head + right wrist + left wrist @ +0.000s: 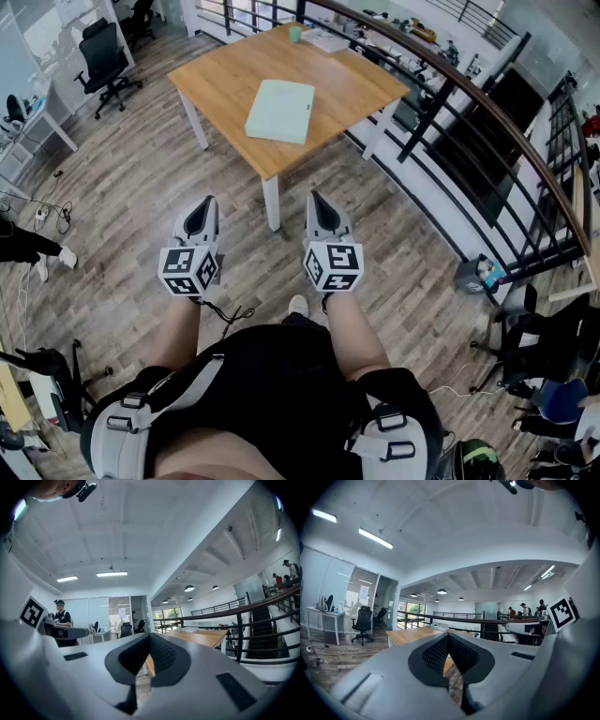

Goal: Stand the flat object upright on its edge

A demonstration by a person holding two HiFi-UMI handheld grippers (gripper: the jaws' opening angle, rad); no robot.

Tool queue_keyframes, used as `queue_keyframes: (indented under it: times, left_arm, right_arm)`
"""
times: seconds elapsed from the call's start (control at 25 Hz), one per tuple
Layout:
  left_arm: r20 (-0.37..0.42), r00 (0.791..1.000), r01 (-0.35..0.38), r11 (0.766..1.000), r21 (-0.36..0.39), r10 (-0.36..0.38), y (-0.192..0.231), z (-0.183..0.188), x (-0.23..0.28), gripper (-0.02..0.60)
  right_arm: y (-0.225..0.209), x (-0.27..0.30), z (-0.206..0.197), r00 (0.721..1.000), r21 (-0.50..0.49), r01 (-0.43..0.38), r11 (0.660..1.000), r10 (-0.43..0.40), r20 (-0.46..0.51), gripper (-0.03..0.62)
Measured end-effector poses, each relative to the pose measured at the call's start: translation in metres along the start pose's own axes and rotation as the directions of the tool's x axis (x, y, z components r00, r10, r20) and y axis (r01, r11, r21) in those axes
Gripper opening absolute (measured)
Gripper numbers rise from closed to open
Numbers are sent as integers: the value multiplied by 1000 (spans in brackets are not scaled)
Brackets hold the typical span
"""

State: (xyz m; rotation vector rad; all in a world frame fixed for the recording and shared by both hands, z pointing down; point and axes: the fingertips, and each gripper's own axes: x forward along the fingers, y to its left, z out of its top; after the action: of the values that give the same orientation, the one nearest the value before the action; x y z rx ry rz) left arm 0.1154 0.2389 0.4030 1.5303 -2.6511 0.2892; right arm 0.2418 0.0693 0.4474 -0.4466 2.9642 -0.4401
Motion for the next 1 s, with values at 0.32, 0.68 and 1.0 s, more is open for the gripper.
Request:
queue_keyframes:
  times: [0.32,0.68,1.0]
  left_arm:
    - [11,1000,-16,1000,12,16,3,1,-17,2]
    - [25,998,-57,998,-9,57,13,2,-43,2]
    - [41,996,-79,996,38,78,33,12,-67,2]
  right_arm:
    - [17,-5,-2,1000,12,-9,1000,9,5,5]
    - [44,-9,-1,999,-13,-41,999,41,1,5]
    - [72,-13,4,998,-33,-53,998,54,22,5]
